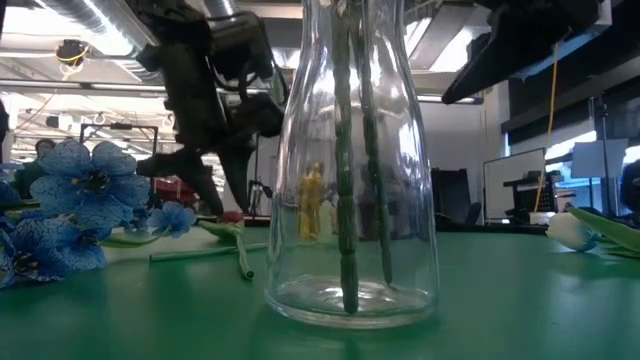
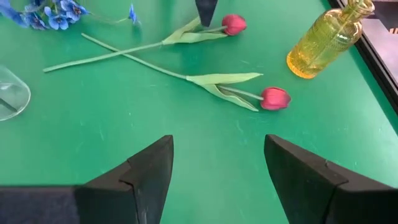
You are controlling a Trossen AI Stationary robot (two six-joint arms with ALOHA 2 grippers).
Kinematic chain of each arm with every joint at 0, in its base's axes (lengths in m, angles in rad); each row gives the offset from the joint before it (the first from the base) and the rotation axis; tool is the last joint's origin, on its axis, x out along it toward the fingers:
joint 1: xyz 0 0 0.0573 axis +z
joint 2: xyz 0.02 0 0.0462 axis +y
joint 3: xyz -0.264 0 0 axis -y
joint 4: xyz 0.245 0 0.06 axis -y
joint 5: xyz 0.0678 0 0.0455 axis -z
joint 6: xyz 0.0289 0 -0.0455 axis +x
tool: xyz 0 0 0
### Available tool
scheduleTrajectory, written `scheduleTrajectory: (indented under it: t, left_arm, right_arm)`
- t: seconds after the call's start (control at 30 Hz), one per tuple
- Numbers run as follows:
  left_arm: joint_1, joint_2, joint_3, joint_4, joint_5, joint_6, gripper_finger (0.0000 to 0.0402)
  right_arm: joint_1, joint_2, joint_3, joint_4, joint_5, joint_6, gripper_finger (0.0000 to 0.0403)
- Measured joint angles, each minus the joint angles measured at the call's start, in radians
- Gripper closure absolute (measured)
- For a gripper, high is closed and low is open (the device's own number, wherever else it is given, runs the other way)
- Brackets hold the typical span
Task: Sort flowers into vase by color
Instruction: Put the left red flower into the transparent vase
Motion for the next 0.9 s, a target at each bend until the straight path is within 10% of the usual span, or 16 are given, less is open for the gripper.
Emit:
scheduleTrajectory:
  t: [0.4, 0.7, 0.9]
  left_arm:
    - [0.035, 0.133, 0.006, 0.072, 0.026, 0.007, 0.0272]
    - [0.036, 0.141, 0.042, 0.065, -0.039, 0.103, 0.0388]
    - [0.023, 0.128, 0.167, 0.068, -0.094, 0.232, 0.0397]
  right_arm:
    - [0.000, 0.000, -0.001, 0.002, 0.002, 0.003, 0.0153]
    - [0.000, 0.000, -0.001, 0.004, 0.002, 0.004, 0.0153]
    - [0.000, 0.000, -0.001, 0.000, 0.002, 0.022, 0.0153]
